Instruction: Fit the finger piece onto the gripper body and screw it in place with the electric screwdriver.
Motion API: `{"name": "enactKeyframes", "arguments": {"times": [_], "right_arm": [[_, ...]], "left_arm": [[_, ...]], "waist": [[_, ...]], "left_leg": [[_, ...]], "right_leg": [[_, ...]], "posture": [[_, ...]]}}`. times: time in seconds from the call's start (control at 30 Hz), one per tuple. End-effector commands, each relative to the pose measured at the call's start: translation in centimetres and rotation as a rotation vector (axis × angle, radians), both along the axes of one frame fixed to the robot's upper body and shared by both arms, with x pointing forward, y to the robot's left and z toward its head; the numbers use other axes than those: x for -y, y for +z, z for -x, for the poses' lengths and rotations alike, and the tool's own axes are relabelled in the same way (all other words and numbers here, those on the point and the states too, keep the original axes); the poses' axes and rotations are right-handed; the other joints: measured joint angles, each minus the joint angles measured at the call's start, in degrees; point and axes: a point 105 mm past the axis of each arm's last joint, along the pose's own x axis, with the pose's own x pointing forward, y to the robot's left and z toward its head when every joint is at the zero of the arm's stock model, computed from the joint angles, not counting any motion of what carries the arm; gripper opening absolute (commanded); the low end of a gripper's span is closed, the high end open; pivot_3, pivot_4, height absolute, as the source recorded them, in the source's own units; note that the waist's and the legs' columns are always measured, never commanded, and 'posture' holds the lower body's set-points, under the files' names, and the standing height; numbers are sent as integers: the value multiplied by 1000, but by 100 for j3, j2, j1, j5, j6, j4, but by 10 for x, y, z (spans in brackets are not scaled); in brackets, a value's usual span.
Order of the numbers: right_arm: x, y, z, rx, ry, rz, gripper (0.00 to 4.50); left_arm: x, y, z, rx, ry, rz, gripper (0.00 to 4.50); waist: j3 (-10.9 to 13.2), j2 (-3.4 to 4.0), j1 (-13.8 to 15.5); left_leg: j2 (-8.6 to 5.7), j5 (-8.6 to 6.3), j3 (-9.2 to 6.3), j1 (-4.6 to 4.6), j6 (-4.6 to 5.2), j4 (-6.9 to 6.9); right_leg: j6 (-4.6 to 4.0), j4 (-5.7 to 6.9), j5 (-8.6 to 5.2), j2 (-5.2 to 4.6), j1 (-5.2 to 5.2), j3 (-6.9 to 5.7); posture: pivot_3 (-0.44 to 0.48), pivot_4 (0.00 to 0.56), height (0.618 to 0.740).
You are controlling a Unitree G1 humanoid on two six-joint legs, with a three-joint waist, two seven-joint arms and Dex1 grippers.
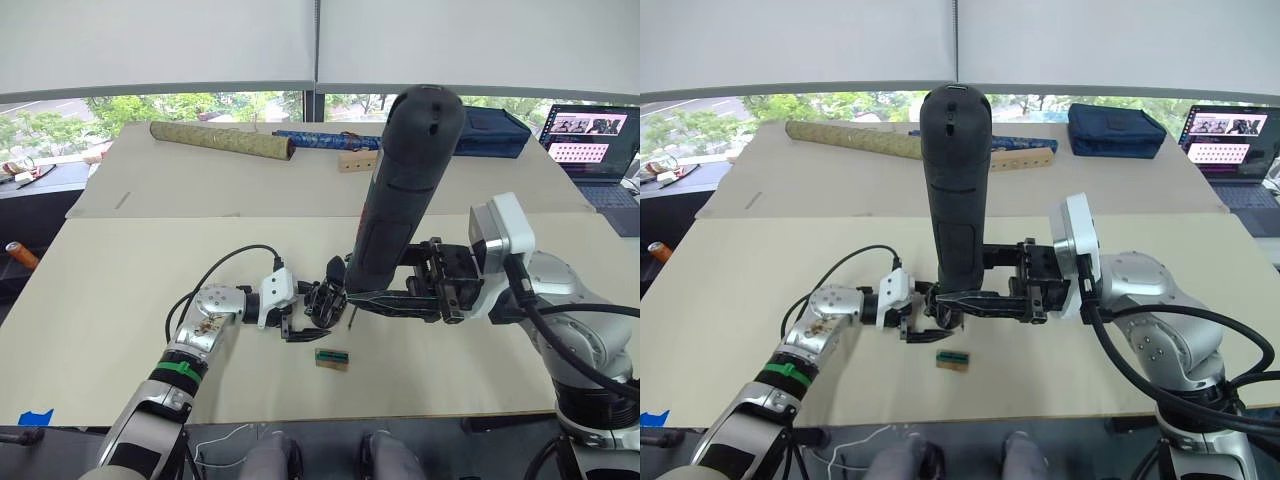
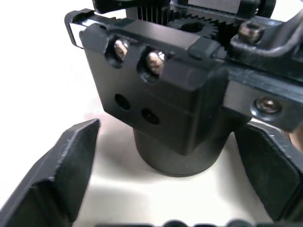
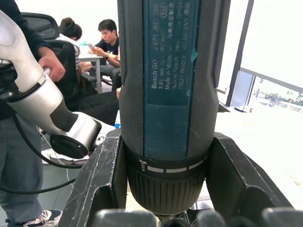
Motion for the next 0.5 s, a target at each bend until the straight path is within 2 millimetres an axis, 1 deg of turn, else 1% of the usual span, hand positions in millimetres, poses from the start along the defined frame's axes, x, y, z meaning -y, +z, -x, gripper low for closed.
{"name": "enactKeyframes", "arguments": {"times": [0.03,0.2,0.33,0.5], "right_arm": [[0,12,9,49,25,-27,1895],[1,12,8,51,20,-29,1895],[0,11,7,50,20,-29,1895],[-1,13,5,55,17,-30,1895]], "left_arm": [[-13,-9,10,-42,37,-22,4469],[-13,-6,19,-34,120,21,4469],[-4,-10,26,-29,136,27,4469],[7,-11,23,-30,162,52,4469]], "waist": [[0,0,-33],[0,0,-51],[0,0,-33],[0,0,44]], "left_leg": [[1,0,1,0,0,-1],[3,1,1,0,-2,-5],[2,1,1,1,-1,-3],[-4,-1,-1,1,1,-2]], "right_leg": [[0,0,0,0,0,0],[0,0,0,1,-1,0],[0,-2,0,-2,0,1],[0,-1,0,-8,3,0]], "posture": [[0,150,740],[0,150,740],[0,150,740],[0,150,740]]}}
